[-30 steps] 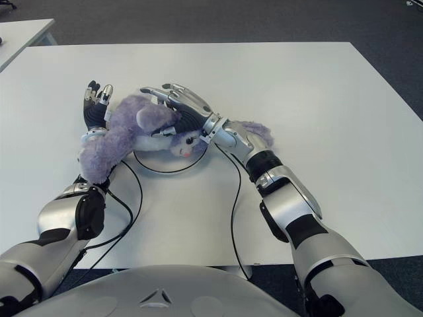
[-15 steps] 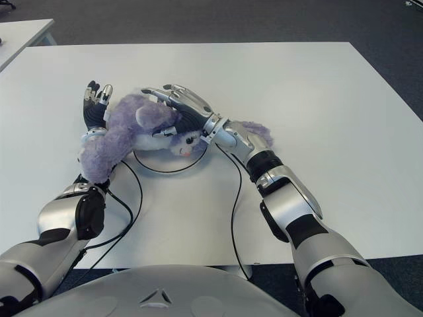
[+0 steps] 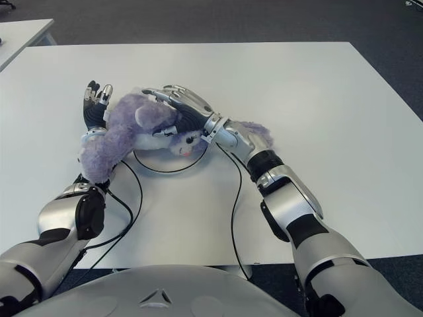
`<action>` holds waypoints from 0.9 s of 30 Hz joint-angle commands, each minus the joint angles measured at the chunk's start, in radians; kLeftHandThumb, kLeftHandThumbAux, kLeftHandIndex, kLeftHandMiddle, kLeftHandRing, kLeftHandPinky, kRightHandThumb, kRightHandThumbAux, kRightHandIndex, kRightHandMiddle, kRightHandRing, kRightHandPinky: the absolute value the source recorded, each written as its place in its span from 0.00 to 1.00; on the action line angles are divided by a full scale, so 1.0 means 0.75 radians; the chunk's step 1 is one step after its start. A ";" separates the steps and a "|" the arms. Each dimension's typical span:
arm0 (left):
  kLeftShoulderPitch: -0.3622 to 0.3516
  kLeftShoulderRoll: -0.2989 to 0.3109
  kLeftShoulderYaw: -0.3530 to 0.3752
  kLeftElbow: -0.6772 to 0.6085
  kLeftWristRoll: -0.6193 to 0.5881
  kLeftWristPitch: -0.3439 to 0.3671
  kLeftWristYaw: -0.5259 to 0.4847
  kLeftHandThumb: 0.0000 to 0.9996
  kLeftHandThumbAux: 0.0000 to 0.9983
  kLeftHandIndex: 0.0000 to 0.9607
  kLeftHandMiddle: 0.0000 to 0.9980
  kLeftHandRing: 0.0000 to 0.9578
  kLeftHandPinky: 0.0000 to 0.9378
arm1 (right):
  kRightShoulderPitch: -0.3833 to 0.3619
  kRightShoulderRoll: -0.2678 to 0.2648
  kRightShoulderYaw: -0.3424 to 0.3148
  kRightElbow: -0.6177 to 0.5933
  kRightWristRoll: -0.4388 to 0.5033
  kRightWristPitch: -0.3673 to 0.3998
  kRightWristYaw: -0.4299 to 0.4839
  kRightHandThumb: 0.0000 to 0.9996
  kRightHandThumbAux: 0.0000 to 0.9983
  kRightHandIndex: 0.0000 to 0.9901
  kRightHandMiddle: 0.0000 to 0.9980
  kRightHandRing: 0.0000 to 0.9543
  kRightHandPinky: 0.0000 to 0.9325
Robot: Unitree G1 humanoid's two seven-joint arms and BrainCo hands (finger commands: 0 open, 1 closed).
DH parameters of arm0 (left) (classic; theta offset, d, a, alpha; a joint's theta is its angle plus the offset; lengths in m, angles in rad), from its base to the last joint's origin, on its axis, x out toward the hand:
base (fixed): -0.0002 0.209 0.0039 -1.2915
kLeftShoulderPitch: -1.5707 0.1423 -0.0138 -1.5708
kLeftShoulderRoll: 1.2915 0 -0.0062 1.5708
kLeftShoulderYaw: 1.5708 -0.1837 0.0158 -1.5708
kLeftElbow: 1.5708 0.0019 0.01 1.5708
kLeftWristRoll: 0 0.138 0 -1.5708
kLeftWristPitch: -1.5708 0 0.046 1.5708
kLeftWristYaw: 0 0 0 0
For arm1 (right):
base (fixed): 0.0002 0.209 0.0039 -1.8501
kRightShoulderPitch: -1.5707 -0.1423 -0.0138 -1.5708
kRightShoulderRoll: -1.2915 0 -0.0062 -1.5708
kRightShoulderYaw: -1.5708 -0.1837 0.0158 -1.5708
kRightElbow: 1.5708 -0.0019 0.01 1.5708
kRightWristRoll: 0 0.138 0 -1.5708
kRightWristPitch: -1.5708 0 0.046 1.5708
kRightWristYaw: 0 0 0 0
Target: Put the doll into the plate.
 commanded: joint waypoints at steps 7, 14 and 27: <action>0.348 -0.136 0.004 0.192 -0.018 0.088 -0.006 0.00 0.53 0.02 0.06 0.02 0.00 | 0.030 -0.051 -0.067 -0.102 0.107 0.062 0.188 0.10 0.33 0.00 0.00 0.00 0.00; 0.345 -0.138 0.012 0.194 -0.026 0.091 -0.006 0.00 0.52 0.02 0.06 0.02 0.00 | -0.064 -0.017 -0.089 0.021 0.110 0.062 0.164 0.11 0.34 0.00 0.00 0.00 0.00; 0.345 -0.145 0.018 0.191 -0.031 0.080 -0.017 0.00 0.53 0.02 0.07 0.03 0.00 | -0.123 0.019 -0.146 0.105 0.198 0.033 0.219 0.12 0.30 0.00 0.00 0.00 0.00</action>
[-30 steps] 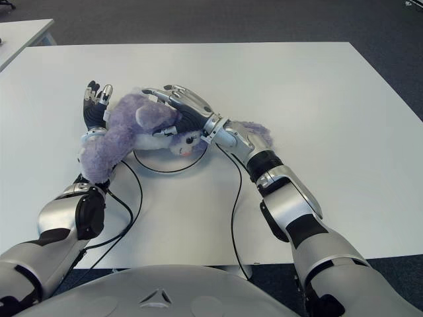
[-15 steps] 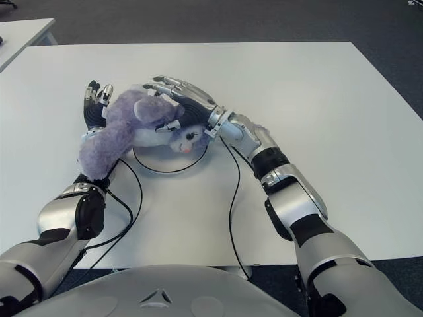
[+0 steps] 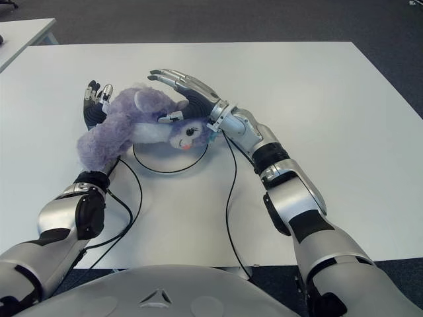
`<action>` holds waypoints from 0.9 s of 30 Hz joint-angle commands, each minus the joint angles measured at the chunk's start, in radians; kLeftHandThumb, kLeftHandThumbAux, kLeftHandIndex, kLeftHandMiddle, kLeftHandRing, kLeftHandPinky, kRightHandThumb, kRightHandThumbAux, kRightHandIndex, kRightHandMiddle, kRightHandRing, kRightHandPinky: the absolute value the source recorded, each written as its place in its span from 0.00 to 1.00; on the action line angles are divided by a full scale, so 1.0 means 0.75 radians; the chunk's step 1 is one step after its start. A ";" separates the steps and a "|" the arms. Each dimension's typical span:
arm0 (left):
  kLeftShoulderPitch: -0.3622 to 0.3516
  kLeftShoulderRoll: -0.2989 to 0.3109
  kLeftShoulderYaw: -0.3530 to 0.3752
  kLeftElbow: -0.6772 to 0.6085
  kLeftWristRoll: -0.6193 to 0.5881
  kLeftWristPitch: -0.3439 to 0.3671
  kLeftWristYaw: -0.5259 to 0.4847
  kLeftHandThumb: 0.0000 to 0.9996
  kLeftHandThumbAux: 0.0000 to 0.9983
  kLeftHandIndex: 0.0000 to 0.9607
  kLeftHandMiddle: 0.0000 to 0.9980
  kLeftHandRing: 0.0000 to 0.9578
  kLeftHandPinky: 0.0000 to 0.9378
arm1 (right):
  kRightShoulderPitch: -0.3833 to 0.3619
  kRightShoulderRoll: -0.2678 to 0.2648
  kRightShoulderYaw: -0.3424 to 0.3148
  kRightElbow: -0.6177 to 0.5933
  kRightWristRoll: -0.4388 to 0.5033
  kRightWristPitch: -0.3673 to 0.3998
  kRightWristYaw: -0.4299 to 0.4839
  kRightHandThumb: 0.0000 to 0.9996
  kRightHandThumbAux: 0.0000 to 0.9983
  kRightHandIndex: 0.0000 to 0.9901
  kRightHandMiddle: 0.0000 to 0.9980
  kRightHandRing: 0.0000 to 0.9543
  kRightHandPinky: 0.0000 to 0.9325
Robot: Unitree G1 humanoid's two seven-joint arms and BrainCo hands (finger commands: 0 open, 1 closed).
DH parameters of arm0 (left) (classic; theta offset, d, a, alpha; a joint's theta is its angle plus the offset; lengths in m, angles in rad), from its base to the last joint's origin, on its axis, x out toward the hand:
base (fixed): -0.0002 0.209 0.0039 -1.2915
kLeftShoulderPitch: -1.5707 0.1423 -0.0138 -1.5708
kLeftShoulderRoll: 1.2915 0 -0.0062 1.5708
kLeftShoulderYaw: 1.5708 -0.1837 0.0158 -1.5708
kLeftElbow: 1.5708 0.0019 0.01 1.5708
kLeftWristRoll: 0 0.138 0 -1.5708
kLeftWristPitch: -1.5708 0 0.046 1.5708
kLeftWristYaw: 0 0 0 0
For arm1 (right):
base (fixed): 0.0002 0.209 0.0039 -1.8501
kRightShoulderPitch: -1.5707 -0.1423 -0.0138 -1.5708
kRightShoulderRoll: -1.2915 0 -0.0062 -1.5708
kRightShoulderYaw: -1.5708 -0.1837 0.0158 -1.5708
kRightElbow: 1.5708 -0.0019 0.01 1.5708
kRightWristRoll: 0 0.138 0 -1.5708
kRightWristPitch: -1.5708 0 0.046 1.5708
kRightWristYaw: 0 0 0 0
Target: Put the doll into the plate.
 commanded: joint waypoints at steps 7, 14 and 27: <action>0.342 -0.145 0.016 0.192 -0.031 0.087 -0.013 0.00 0.53 0.02 0.07 0.03 0.00 | -0.120 0.046 -0.090 0.131 0.120 0.041 0.090 0.11 0.29 0.00 0.00 0.00 0.00; 0.338 -0.145 0.017 0.192 -0.031 0.093 -0.009 0.00 0.53 0.01 0.07 0.03 0.00 | -0.230 0.113 -0.188 0.256 0.240 0.092 0.141 0.06 0.27 0.00 0.00 0.00 0.00; 0.337 -0.149 0.014 0.193 -0.026 0.086 -0.003 0.00 0.53 0.01 0.06 0.03 0.00 | -0.311 0.154 -0.349 0.428 0.419 0.115 0.258 0.00 0.31 0.00 0.00 0.00 0.00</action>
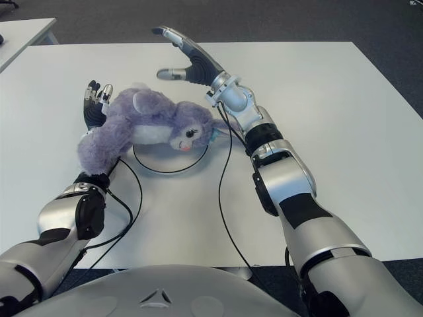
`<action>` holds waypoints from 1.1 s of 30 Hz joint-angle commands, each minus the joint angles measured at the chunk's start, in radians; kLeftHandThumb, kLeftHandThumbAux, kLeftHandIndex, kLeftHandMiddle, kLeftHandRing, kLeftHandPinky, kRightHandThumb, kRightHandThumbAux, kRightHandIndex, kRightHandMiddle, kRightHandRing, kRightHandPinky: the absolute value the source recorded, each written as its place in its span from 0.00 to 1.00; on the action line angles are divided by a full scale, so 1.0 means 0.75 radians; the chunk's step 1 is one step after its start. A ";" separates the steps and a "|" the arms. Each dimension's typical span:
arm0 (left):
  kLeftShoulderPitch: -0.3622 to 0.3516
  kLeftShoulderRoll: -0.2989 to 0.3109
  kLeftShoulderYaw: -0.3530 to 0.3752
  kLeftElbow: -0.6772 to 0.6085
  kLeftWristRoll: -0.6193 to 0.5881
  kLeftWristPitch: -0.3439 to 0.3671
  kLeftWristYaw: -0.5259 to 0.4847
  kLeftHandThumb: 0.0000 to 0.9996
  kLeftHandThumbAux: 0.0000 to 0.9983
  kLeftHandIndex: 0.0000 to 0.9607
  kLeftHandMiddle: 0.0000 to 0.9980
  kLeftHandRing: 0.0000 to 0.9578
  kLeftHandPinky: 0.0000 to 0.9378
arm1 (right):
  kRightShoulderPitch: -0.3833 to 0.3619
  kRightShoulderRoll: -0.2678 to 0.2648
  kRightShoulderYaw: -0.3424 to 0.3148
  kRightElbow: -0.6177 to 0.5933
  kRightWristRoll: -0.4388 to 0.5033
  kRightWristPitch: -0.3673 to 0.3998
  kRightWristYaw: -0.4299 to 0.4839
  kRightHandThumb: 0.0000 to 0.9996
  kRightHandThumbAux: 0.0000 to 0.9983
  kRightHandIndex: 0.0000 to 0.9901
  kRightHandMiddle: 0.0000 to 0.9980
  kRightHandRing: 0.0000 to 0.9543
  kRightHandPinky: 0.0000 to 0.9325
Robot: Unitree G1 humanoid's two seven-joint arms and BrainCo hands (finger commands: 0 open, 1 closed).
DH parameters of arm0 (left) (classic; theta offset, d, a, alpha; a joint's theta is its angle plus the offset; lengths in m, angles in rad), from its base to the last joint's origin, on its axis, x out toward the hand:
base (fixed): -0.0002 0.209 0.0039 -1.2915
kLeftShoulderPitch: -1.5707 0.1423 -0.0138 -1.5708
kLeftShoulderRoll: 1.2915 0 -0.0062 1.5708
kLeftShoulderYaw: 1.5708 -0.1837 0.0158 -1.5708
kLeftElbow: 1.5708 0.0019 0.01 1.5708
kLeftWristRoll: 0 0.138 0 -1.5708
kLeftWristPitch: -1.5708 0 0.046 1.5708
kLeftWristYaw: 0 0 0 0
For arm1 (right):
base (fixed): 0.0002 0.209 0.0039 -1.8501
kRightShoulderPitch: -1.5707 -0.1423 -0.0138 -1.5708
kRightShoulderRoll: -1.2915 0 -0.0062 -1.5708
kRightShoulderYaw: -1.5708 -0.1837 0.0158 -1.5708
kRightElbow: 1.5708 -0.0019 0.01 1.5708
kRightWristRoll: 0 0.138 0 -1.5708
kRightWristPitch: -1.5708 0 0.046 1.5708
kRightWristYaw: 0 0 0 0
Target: Put the doll into the plate.
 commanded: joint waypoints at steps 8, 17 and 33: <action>0.339 -0.144 0.008 0.193 -0.021 0.084 -0.002 0.00 0.53 0.01 0.06 0.03 0.00 | -0.099 0.043 -0.185 0.200 0.174 0.132 0.093 0.00 0.29 0.00 0.00 0.00 0.00; 0.336 -0.141 0.007 0.194 -0.020 0.093 0.001 0.00 0.53 0.01 0.06 0.03 0.00 | -0.142 0.025 -0.263 0.249 0.226 0.202 0.157 0.00 0.33 0.00 0.00 0.00 0.00; 0.335 -0.139 0.017 0.195 -0.030 0.095 -0.009 0.00 0.52 0.01 0.07 0.03 0.00 | -0.175 -0.012 -0.386 0.323 0.256 0.359 0.181 0.00 0.38 0.00 0.01 0.00 0.00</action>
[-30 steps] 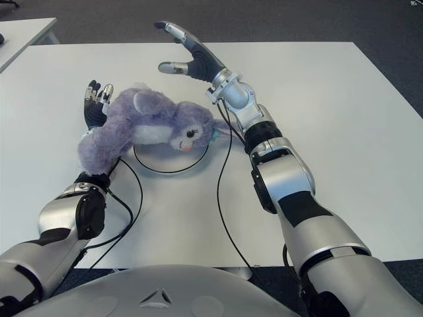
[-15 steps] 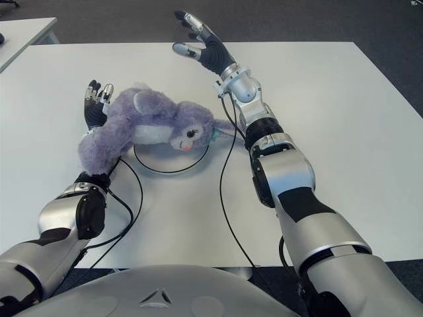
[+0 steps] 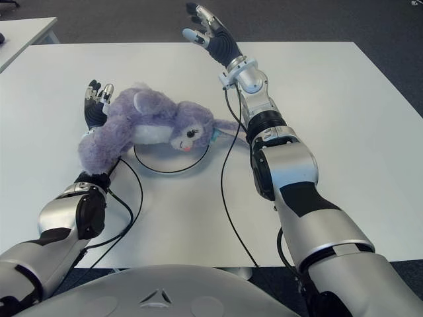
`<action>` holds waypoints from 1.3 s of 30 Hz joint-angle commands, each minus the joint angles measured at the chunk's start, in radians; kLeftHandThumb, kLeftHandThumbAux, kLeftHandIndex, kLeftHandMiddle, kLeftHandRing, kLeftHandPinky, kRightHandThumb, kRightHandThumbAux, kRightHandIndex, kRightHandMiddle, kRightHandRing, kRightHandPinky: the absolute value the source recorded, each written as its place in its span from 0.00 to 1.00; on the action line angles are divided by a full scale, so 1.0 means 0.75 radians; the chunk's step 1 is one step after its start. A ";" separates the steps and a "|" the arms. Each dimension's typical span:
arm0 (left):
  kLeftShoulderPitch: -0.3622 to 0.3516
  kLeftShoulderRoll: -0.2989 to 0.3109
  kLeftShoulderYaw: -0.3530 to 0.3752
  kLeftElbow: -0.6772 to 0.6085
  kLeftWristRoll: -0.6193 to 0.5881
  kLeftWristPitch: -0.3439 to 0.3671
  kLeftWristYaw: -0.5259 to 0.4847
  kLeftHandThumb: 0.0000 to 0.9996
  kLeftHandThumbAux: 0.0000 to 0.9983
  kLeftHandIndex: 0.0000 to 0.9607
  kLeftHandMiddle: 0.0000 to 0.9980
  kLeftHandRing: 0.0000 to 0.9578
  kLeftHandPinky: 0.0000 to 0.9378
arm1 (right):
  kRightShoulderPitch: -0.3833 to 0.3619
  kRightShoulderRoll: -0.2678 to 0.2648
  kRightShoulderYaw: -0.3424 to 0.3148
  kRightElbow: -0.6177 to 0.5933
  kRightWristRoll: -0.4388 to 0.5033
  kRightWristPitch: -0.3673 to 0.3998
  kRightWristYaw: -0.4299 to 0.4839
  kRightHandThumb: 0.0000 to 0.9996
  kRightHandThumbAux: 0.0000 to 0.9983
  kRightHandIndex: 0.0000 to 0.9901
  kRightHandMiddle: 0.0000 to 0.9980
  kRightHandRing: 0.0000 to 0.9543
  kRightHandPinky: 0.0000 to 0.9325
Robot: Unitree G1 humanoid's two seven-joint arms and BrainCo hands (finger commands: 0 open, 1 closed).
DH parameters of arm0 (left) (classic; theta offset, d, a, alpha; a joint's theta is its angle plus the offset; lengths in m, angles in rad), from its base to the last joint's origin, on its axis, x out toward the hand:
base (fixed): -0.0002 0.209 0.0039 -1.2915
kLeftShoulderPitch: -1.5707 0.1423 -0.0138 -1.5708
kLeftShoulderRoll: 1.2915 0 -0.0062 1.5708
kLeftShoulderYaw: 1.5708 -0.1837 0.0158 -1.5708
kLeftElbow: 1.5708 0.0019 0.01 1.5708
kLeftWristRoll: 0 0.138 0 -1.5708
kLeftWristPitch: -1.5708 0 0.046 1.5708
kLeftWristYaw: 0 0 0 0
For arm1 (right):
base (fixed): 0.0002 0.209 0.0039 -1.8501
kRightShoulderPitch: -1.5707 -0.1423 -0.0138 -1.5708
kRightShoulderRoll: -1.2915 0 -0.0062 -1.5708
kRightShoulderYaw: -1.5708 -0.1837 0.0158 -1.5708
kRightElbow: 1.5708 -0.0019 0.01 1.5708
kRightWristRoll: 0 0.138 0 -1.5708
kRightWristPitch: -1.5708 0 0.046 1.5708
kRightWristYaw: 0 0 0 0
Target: Put the doll into the plate.
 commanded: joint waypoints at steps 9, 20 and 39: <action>0.332 -0.138 0.033 0.195 -0.046 0.107 -0.013 0.00 0.53 0.01 0.07 0.03 0.00 | -0.006 -0.039 -0.163 0.114 0.094 0.221 0.044 0.00 0.43 0.00 0.02 0.00 0.00; 0.335 -0.130 0.033 0.197 -0.042 0.102 -0.024 0.00 0.52 0.01 0.07 0.03 0.00 | 0.003 -0.073 -0.258 0.137 0.123 0.349 0.022 0.00 0.52 0.02 0.03 0.00 0.00; 0.337 -0.127 0.034 0.195 -0.043 0.101 -0.019 0.00 0.52 0.01 0.07 0.03 0.00 | 0.061 -0.119 -0.435 0.148 0.192 0.455 -0.047 0.00 0.58 0.07 0.05 0.00 0.00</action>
